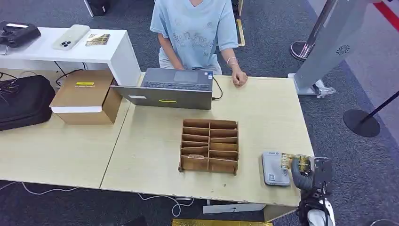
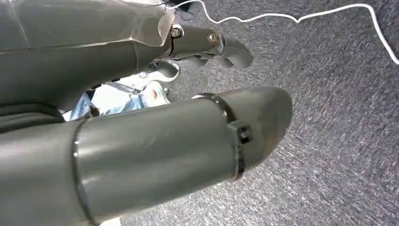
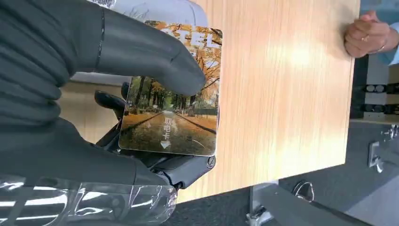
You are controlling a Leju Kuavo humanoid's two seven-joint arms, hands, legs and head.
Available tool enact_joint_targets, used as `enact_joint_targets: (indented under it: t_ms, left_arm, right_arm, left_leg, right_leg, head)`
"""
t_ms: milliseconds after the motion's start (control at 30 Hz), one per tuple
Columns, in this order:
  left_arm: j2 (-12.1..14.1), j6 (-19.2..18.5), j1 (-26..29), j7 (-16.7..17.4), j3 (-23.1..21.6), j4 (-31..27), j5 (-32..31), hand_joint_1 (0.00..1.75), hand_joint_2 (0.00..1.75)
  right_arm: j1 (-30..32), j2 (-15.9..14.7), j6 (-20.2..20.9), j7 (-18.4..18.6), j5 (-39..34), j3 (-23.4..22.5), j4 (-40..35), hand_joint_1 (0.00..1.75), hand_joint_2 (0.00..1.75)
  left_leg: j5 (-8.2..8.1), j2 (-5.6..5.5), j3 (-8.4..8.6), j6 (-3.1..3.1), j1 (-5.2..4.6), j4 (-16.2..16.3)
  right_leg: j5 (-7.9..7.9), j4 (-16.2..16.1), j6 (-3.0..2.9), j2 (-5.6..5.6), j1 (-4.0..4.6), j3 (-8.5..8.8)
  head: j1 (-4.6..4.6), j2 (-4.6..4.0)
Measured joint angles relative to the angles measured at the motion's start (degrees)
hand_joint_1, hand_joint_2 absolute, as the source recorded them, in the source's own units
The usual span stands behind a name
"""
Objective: Pass the card to the sensor for recognition and then transmit it.
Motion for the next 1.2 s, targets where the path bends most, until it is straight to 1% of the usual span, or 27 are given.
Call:
enact_joint_targets:
  t_ms: [367,600,800,1033,1200]
  left_arm:
    - [-0.22,-0.39,-0.3,0.0,-0.94,0.0,-0.68,0.0,0.0]
    - [-0.35,-0.48,-0.32,0.0,-1.4,0.0,-1.27,0.0,0.0]
    - [-0.35,-0.48,-0.31,-0.02,-2.01,0.0,-1.53,0.0,0.0]
    - [-0.31,-0.39,-0.17,-0.48,-2.36,0.0,-2.03,0.0,0.0]
    - [-0.26,-0.37,-0.1,-1.12,-2.58,0.0,-2.73,0.0,0.0]
  right_arm:
    - [-0.8,-0.02,-0.94,1.11,5.57,4.3,0.48,1.75,1.75]
    - [-1.82,-0.66,-1.79,1.64,9.16,6.88,1.82,1.75,1.75]
    - [-2.26,-1.84,-5.95,3.5,16.22,9.14,2.65,1.75,1.75]
    - [-2.26,-2.78,-13.25,7.1,29.42,12.13,2.73,1.75,1.75]
    - [-2.27,-2.8,-14.73,7.89,32.5,13.37,2.36,1.75,1.75]
  left_leg:
    - [0.0,0.0,0.0,0.0,0.0,0.0]
    - [0.0,0.0,0.01,0.0,0.0,0.0]
    - [0.0,0.0,0.01,0.0,0.0,0.0]
    - [0.0,0.0,0.02,0.0,0.0,0.0]
    - [0.0,0.0,0.02,0.0,0.0,0.0]
  right_leg:
    - [0.0,0.0,0.0,0.01,0.0,0.0]
    - [0.0,0.0,0.0,0.01,0.0,0.0]
    - [0.0,0.0,0.0,0.0,0.0,0.01]
    - [0.0,0.0,0.0,0.0,0.0,0.03]
    - [0.0,0.0,0.0,0.0,0.0,0.02]
  head:
    - [-0.02,0.0]
    - [-0.02,0.0]
    - [-0.02,0.0]
    - [0.0,0.0]
    - [-0.02,0.0]
